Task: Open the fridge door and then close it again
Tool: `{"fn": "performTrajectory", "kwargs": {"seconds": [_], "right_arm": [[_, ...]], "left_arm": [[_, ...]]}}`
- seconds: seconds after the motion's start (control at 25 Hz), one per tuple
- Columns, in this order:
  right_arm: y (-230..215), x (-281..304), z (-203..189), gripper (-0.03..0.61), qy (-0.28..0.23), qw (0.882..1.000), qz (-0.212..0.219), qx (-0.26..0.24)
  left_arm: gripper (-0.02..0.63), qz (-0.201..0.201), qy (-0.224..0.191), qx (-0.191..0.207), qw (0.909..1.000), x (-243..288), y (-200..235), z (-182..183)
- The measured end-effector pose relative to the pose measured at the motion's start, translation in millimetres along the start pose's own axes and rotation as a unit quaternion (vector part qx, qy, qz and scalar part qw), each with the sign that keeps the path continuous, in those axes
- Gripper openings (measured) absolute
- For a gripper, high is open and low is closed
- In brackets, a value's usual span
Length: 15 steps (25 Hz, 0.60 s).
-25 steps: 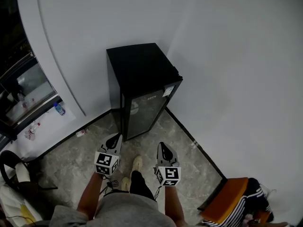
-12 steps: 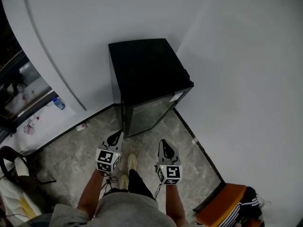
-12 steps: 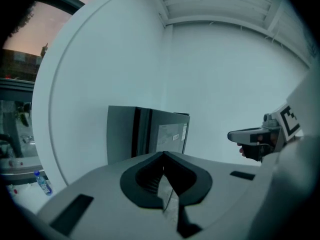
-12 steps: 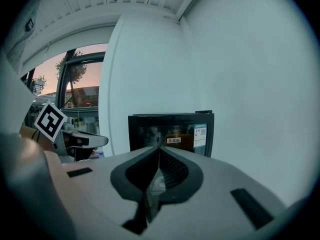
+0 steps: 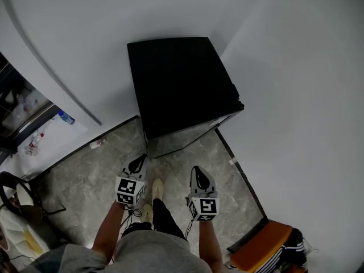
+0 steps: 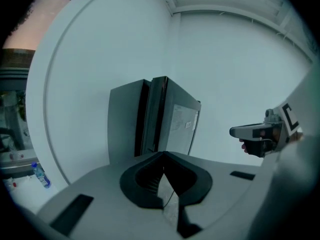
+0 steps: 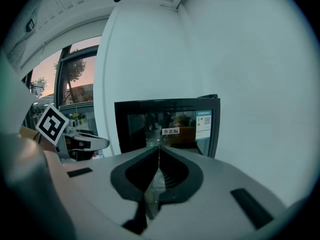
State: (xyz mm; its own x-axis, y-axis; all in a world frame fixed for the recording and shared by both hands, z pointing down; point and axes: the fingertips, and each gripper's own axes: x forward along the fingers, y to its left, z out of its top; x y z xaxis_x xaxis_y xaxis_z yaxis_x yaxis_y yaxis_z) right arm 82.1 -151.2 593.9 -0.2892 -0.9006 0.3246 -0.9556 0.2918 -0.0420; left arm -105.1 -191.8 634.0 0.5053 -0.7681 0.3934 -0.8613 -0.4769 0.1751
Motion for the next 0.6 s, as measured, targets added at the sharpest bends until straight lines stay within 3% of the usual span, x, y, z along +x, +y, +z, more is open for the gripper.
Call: {"fn": "performTrajectory", "kwargs": {"seconds": [0.28, 0.44, 0.52, 0.6], "right_arm": [[-10, 21, -16, 0.025, 0.019, 1.000, 0.006, 0.006], [-13, 26, -22, 0.025, 0.027, 1.000, 0.005, 0.013], [-14, 28, -24, 0.025, 0.029, 0.999, 0.004, 0.015], [-15, 29, -26, 0.025, 0.031, 0.999, 0.004, 0.016]], "left_arm": [[0.005, 0.025, 0.024, -0.002, 0.9994, 21, 16, -20], [0.015, 0.013, 0.034, 0.001, 0.9993, 31, 17, -28], [0.121, 0.003, 0.037, 0.000, 0.9993, 35, 16, -30], [0.139, -0.003, 0.040, -0.001, 0.9992, 39, 15, -32]]}}
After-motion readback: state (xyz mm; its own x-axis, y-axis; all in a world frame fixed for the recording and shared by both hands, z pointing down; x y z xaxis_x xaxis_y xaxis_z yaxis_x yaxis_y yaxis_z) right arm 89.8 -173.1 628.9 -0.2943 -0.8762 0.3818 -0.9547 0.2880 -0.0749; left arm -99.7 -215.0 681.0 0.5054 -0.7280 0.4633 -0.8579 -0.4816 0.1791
